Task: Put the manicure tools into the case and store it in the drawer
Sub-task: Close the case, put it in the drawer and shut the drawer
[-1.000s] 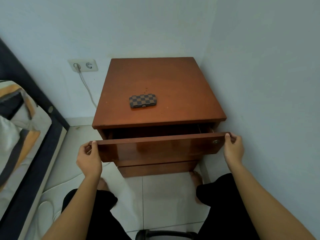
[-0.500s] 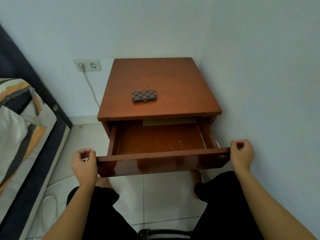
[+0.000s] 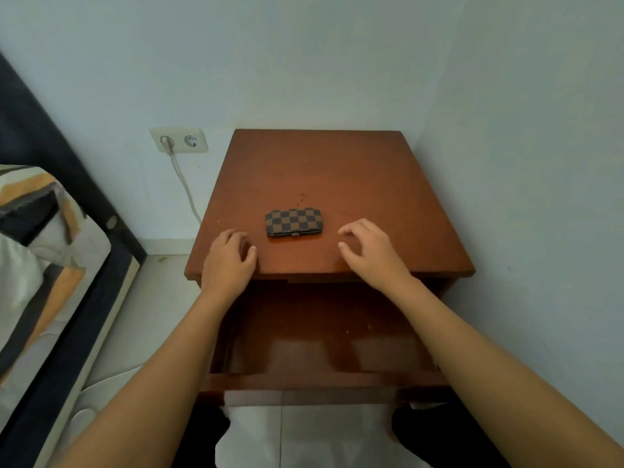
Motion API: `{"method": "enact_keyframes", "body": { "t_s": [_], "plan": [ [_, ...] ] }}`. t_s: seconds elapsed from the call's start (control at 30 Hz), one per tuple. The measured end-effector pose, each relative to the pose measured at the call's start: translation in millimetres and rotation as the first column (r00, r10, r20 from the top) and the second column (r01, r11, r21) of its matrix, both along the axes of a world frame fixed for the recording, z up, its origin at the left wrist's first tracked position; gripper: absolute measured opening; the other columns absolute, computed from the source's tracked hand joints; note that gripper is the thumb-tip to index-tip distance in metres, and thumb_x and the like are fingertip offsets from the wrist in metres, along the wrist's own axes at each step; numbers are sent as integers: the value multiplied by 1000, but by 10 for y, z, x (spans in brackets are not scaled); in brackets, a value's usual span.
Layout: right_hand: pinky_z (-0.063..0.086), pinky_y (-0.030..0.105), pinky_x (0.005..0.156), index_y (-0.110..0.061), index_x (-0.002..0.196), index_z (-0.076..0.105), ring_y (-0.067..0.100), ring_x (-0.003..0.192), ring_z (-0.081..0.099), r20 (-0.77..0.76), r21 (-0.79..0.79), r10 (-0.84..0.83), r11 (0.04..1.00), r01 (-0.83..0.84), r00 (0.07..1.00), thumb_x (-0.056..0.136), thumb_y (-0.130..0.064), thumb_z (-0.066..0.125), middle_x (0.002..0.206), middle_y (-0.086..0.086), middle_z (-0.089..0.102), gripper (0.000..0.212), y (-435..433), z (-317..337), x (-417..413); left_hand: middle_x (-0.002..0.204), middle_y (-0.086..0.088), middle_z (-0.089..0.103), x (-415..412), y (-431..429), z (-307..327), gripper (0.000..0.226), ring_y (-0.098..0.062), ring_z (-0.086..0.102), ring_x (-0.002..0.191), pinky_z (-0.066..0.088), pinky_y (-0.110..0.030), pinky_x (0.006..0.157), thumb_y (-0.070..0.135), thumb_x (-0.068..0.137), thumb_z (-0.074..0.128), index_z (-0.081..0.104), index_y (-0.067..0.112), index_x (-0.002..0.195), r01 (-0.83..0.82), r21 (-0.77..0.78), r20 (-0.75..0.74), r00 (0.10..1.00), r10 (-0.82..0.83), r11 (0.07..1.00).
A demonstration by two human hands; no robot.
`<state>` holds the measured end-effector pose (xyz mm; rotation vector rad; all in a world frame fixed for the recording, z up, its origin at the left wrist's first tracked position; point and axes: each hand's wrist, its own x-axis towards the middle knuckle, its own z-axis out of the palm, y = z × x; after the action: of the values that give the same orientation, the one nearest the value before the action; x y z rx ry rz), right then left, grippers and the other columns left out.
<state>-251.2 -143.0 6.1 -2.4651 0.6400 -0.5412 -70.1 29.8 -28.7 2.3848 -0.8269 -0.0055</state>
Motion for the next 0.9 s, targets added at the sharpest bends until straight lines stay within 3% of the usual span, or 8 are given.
{"method": "enact_keyframes", "body": {
  "t_s": [0.17, 0.33, 0.47, 0.67, 0.83, 0.9],
  "plan": [
    [46, 38, 97, -16, 133, 42, 18, 124, 39, -119, -93, 149, 983, -160, 982, 91, -28, 51, 133, 3, 42, 45, -18, -76, 648, 156, -6, 25, 192, -250, -166, 52, -22, 17, 145, 13, -39, 117, 40, 98, 32, 32, 18, 145, 0, 208, 70, 997, -15, 978],
    [20, 39, 115, -24, 147, 20, 22, 145, 12, -296, -146, 206, 955, -257, 933, 92, -43, 47, 156, 5, 20, 64, -144, -273, 1026, 159, -4, 12, 216, -308, -235, 55, -19, 7, 147, 5, -36, 118, 43, 98, 21, 18, 23, 149, -27, 308, 131, 991, -14, 951],
    [25, 39, 114, -23, 144, 29, 24, 137, 27, -215, -184, 175, 959, -216, 961, 89, -47, 49, 146, 8, 35, 63, -115, -372, 1021, 160, -3, 10, 220, -286, -236, 55, -19, 5, 147, 4, -36, 119, 42, 98, 20, 16, 23, 150, -15, 328, 122, 992, -26, 945],
    [41, 38, 96, -24, 140, 38, 24, 110, 39, -144, -133, 181, 971, -200, 973, 80, -50, 58, 117, 8, 45, 68, 132, -379, 496, 159, -4, 10, 220, -267, -216, 55, -20, 5, 147, 3, -36, 119, 42, 98, 19, 15, 22, 150, -2, 334, 114, 993, -38, 943],
    [38, 32, 88, -25, 139, 41, 23, 96, 41, -152, -225, 308, 914, -336, 939, 76, -55, 55, 110, 11, 47, 71, 365, -489, -13, 159, -6, 12, 206, -258, -200, 55, -21, 6, 147, 4, -36, 119, 40, 98, 21, 18, 19, 149, 11, 315, 105, 993, -46, 949],
    [38, 29, 87, -26, 138, 42, 21, 96, 41, -206, -193, 393, 881, -431, 896, 76, -54, 57, 110, 11, 47, 70, 407, -574, -145, 159, -5, 12, 209, -260, -201, 56, -21, 6, 147, 4, -36, 119, 41, 98, 20, 18, 20, 150, 9, 316, 110, 993, -46, 949]
  ]
}}
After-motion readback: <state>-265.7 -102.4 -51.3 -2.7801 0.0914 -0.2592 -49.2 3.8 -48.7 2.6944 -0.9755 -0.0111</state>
